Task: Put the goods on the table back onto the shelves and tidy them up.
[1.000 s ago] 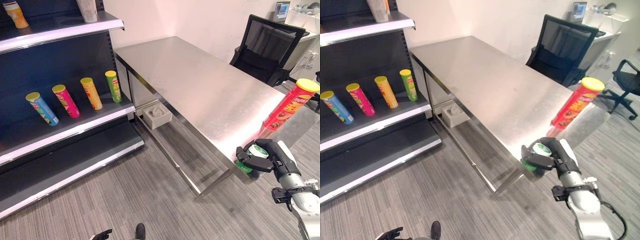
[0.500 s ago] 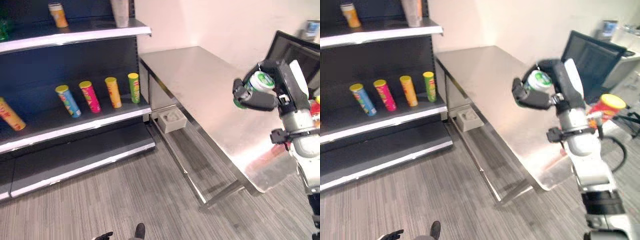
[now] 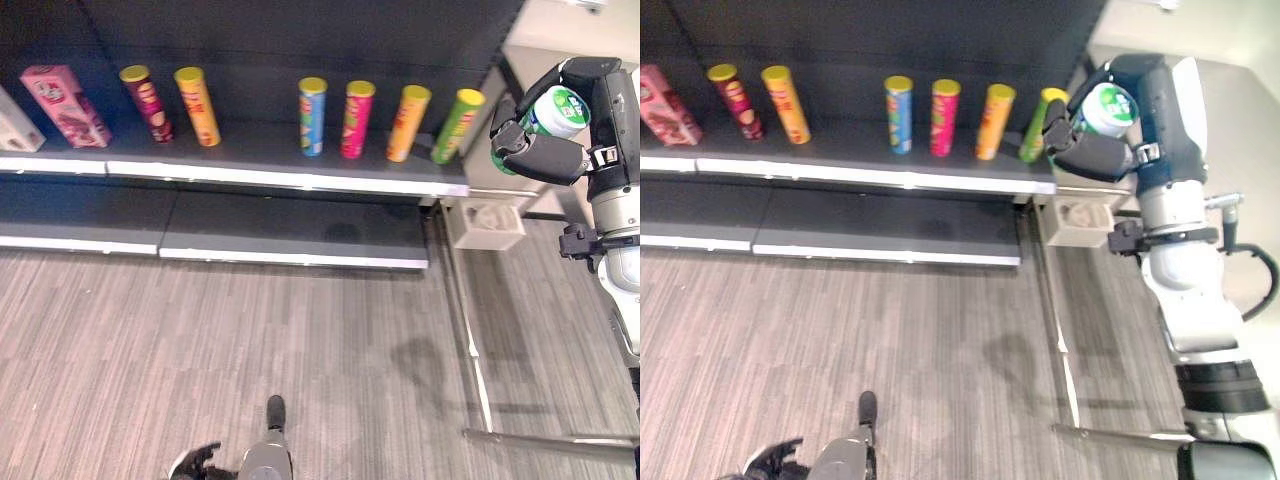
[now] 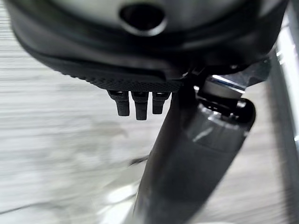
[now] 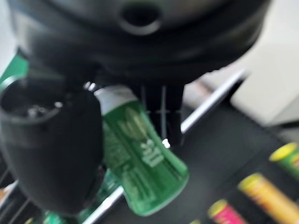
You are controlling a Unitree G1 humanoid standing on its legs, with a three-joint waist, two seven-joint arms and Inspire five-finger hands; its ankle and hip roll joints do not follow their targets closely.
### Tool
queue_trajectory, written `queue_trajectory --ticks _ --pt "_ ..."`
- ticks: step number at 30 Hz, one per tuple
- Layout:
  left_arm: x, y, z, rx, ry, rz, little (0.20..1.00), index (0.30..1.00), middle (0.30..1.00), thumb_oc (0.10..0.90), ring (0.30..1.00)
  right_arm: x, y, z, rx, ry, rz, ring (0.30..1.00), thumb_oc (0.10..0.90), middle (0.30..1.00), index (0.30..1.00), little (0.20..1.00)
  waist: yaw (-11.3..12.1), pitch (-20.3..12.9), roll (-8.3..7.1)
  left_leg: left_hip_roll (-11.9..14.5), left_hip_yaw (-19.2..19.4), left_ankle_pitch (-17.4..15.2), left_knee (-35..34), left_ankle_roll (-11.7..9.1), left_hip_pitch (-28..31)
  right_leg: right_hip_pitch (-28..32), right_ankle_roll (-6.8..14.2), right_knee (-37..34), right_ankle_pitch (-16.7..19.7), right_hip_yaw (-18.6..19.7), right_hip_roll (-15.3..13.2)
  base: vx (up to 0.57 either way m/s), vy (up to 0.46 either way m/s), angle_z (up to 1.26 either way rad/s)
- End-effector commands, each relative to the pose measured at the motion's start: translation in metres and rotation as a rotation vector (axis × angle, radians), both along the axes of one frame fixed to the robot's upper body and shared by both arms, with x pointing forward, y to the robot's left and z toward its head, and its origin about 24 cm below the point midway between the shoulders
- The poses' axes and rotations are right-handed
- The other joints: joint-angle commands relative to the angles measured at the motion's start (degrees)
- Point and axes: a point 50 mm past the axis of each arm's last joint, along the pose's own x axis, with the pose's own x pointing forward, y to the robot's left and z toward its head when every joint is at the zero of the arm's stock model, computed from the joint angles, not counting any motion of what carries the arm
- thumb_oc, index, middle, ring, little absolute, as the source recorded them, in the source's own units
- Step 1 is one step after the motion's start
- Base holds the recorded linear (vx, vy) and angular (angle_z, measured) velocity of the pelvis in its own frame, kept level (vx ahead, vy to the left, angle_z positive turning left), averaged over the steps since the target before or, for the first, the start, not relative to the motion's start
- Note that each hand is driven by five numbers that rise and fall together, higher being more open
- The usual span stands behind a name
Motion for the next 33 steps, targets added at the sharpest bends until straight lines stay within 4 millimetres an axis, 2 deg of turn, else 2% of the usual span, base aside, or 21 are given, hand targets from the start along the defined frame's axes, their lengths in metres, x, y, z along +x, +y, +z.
queue_trajectory --ticks 1,2,3,4,5,6,7,9,12,14,17,21,26,33 --pt "-0.014 -0.001 -0.003 0.040 0.031 -0.056 0.900 0.900 0.900 0.800 0.900 -0.026 0.004 0.071 -0.064 -0.337 -0.014 0.300 0.400 0.300 0.300 0.300 -0.18 -8.60 1.06 0.24 -3.62 -6.68 -1.81 -3.20 3.58 -1.94 6.12 10.55 -2.17 4.82 -6.92 0.14 0.593 0.33" --pt "-0.010 0.003 0.000 0.055 0.023 -0.062 0.900 0.900 0.900 0.800 0.900 -0.028 0.005 0.072 -0.058 -0.352 -0.011 0.300 0.400 0.300 0.300 0.300 -1.00 -7.27 1.59 -1.33 -3.88 -6.58 -1.72 -1.34 3.96 -4.84 5.12 15.92 0.76 6.76 -7.87 0.09 0.479 0.35" --pt "-0.007 0.004 0.002 0.051 0.003 -0.060 0.900 0.900 0.900 0.800 0.900 -0.030 0.005 0.074 -0.074 -0.356 -0.011 0.300 0.400 0.300 0.300 0.300 -2.16 -6.48 2.56 -1.52 -4.90 -7.13 -2.17 -0.97 5.14 -9.57 3.82 17.47 -2.23 10.75 -4.23 0.01 0.276 0.24" --pt "-0.007 0.004 0.002 0.050 0.003 -0.060 0.900 0.900 0.900 0.800 0.900 -0.030 0.005 0.075 -0.075 -0.356 -0.011 0.300 0.400 0.300 0.300 0.300 -2.06 -6.49 2.66 -1.35 -4.81 -7.19 -2.14 -1.07 5.11 -9.73 3.69 17.63 -2.37 10.86 -4.11 0.12 0.118 0.44" --pt "-0.006 0.003 0.003 0.039 -0.007 -0.064 0.900 0.900 0.900 0.800 0.900 -0.033 0.003 0.081 -0.069 -0.373 -0.006 0.300 0.400 0.300 0.300 0.300 -2.30 -6.27 3.29 -1.41 -5.23 -7.71 -2.40 -1.35 6.25 -10.77 3.43 13.25 -4.90 10.27 -2.23 0.12 -0.006 0.52" --pt "-0.006 0.002 0.003 0.037 -0.006 -0.076 0.900 0.900 0.900 0.800 0.900 -0.034 0.003 0.085 -0.065 -0.387 -0.005 0.300 0.400 0.300 0.300 0.300 -2.62 -5.83 3.43 -1.22 -5.78 -8.04 -2.40 -1.67 6.81 -10.82 3.45 10.11 -4.78 9.65 -1.00 0.16 -0.036 0.26" --pt "-0.005 0.001 0.003 0.036 -0.004 -0.083 0.900 0.900 0.900 0.800 0.900 -0.034 0.002 0.086 -0.060 -0.392 -0.001 0.300 0.400 0.300 0.300 0.300 -3.14 -5.39 3.19 -1.47 -6.55 -8.34 -2.40 -1.81 7.44 -12.06 3.88 6.54 -4.28 10.56 0.33 0.11 -0.087 0.04" --pt "-0.005 0.001 0.002 0.034 -0.003 -0.086 0.900 0.900 0.900 0.800 0.900 -0.035 0.000 0.086 -0.056 -0.395 -0.006 0.300 0.400 0.300 0.300 0.300 -4.22 -4.64 2.89 -1.83 -8.03 -8.73 -2.40 -1.87 8.68 -14.40 4.91 1.37 -1.61 15.06 2.93 0.13 -0.071 0.31" --pt "-0.006 0.000 0.001 0.034 0.004 -0.087 0.900 0.900 0.900 0.800 0.900 -0.035 -0.003 0.092 -0.063 -0.409 -0.032 0.300 0.400 0.300 0.300 0.300 -4.71 -4.54 2.08 -2.02 -9.18 -9.35 -2.40 -2.08 9.95 -15.64 5.91 -2.25 1.11 18.78 4.75 0.13 -0.072 0.53" --pt "-0.006 0.002 0.002 0.040 0.004 -0.089 0.900 0.900 0.900 0.800 0.900 -0.031 -0.008 0.099 -0.080 -0.400 -0.068 0.300 0.400 0.300 0.300 0.300 -4.81 -4.86 1.11 -1.86 -10.40 -9.79 -2.40 -2.44 10.60 -15.76 5.87 -3.34 1.44 21.31 5.93 0.14 -0.151 0.30" --pt "-0.010 0.004 0.001 0.041 0.013 -0.074 0.900 0.900 0.900 0.800 0.900 -0.028 -0.008 0.110 -0.107 -0.396 -0.087 0.300 0.400 0.300 0.300 0.300 -4.51 -6.22 0.31 -1.33 -11.28 -10.26 -2.40 -3.09 11.30 -13.33 5.50 -5.70 1.46 21.21 6.50 0.16 -0.192 0.51" --pt "-0.013 0.003 0.000 0.029 0.021 -0.067 0.900 0.900 0.900 0.800 0.900 -0.015 -0.016 0.128 -0.138 -0.347 -0.149 0.300 0.400 0.300 0.300 0.300 -3.86 -8.13 -0.30 1.55 -12.49 -10.53 -2.40 -4.97 12.36 -10.73 4.42 -6.79 -0.33 19.21 8.57 0.16 -0.225 0.26" --pt "-0.012 0.001 0.000 0.018 0.012 -0.045 0.900 0.900 0.900 0.800 0.900 -0.006 -0.025 0.143 -0.101 -0.320 -0.182 0.300 0.400 0.300 0.300 0.300 -3.69 -8.99 -0.91 5.21 -14.05 -9.86 -2.40 -7.48 12.43 -8.94 2.83 -6.79 -3.04 16.30 10.74 0.09 -0.211 0.27" --pt "-0.014 0.001 -0.002 0.012 0.017 -0.007 0.900 0.900 0.900 0.800 0.900 0.009 -0.031 0.154 -0.084 -0.263 -0.229 0.300 0.400 0.300 0.300 0.300 -3.41 -9.01 -1.09 7.43 -14.65 -8.88 -2.11 -9.23 12.15 -7.50 1.51 -6.79 -4.87 14.15 12.19 0.05 -0.149 0.19"
